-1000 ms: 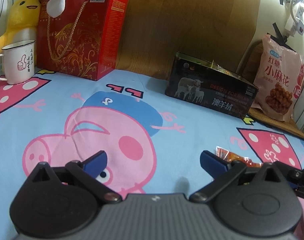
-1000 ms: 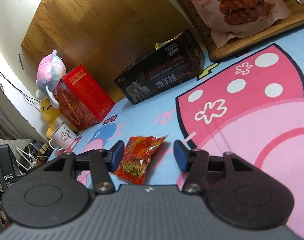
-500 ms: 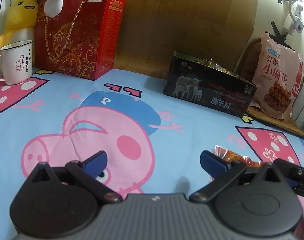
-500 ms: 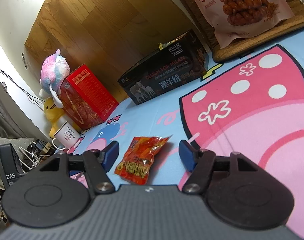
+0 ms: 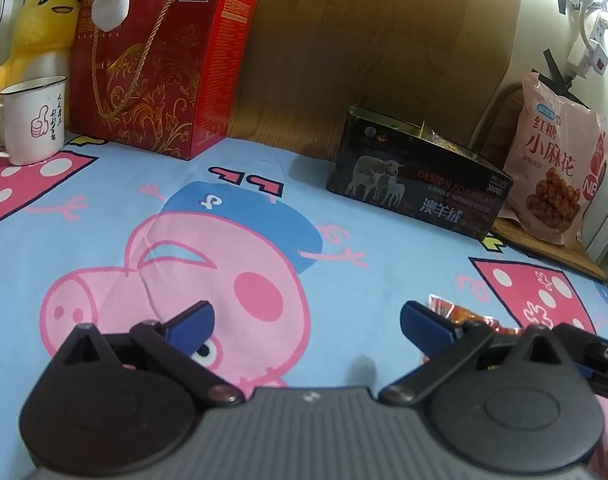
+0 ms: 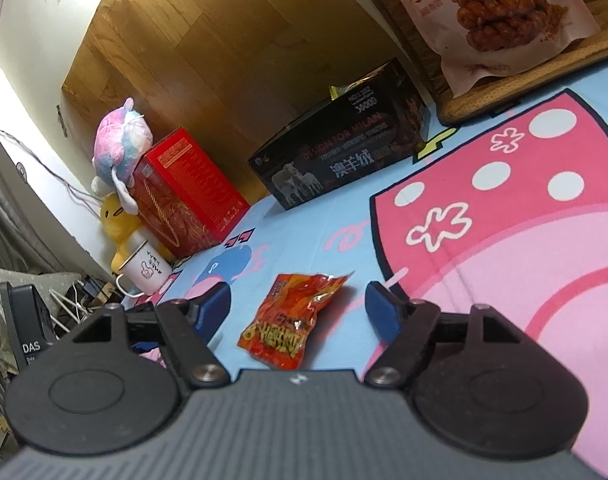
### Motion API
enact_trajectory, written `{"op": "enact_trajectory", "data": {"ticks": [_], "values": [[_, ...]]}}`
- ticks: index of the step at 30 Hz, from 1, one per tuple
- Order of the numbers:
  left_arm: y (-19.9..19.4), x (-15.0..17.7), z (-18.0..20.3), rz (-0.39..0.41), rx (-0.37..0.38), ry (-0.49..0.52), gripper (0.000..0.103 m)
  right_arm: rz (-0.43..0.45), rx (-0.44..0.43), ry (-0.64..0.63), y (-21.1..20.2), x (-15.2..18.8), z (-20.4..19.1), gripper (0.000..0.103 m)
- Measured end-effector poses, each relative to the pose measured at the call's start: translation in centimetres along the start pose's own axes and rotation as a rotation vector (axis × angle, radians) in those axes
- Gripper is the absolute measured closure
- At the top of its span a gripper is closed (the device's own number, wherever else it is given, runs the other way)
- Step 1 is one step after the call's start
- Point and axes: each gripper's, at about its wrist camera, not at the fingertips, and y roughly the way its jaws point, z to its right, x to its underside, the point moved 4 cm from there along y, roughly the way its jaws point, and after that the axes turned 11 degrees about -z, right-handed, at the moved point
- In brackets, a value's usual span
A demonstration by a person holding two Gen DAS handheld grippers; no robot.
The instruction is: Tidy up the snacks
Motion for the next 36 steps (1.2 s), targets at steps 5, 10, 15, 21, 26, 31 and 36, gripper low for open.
{"op": "enact_trajectory", "data": {"ticks": [5, 10, 15, 21, 26, 31, 36], "values": [[0.04, -0.04, 0.02, -0.004, -0.001, 0.006, 0.0, -0.033, -0.019, -0.036, 0.21, -0.02, -0.37, 0.017], [0.08, -0.1, 0.12, -0.009, -0.007, 0.013, 0.0, -0.046, -0.025, -0.045, 0.29, -0.04, -0.44, 0.016], [0.08, -0.11, 0.08, -0.009, -0.005, 0.011, 0.0, -0.05, -0.026, -0.046, 0.25, -0.02, -0.38, 0.016], [0.08, -0.09, 0.09, -0.009, -0.004, 0.01, 0.0, -0.053, -0.029, -0.045, 0.26, 0.02, -0.38, 0.016], [0.08, -0.08, 0.05, -0.007, -0.001, 0.007, 0.0, -0.056, -0.032, -0.044, 0.26, 0.01, -0.3, 0.016], [0.08, -0.04, 0.02, -0.005, 0.002, 0.008, 0.0, -0.055, -0.031, -0.043, 0.25, 0.02, -0.3, 0.016], [0.02, 0.0, -0.06, -0.004, 0.01, 0.003, 0.0, -0.057, -0.029, -0.043, 0.25, 0.01, -0.29, 0.017]]}}
